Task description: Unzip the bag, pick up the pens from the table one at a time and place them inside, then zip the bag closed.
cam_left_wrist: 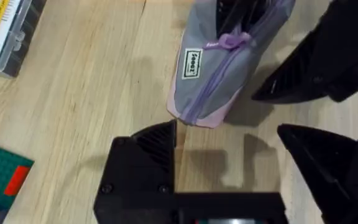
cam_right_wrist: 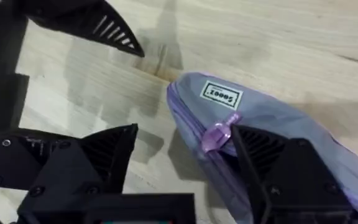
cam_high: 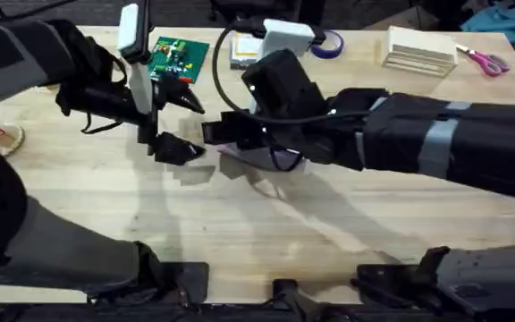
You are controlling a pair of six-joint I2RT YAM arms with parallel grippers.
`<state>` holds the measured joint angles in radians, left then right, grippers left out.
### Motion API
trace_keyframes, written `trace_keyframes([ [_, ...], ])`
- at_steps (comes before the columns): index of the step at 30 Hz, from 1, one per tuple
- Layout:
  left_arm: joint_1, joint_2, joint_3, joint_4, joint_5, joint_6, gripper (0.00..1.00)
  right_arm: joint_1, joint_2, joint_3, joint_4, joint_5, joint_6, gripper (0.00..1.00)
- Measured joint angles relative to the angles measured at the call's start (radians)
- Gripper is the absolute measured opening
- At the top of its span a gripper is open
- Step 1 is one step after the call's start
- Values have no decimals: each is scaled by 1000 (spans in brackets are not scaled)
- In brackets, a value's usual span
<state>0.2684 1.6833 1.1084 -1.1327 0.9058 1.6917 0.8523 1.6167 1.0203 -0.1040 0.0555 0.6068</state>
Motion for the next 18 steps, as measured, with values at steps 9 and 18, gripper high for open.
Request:
trace_keyframes([
  [9,0,0,0,0,0,0,993,2,2,0,-2,8,6,642],
  [18,0,0,0,0,0,0,994,2,2,0,-2,11,12,417],
])
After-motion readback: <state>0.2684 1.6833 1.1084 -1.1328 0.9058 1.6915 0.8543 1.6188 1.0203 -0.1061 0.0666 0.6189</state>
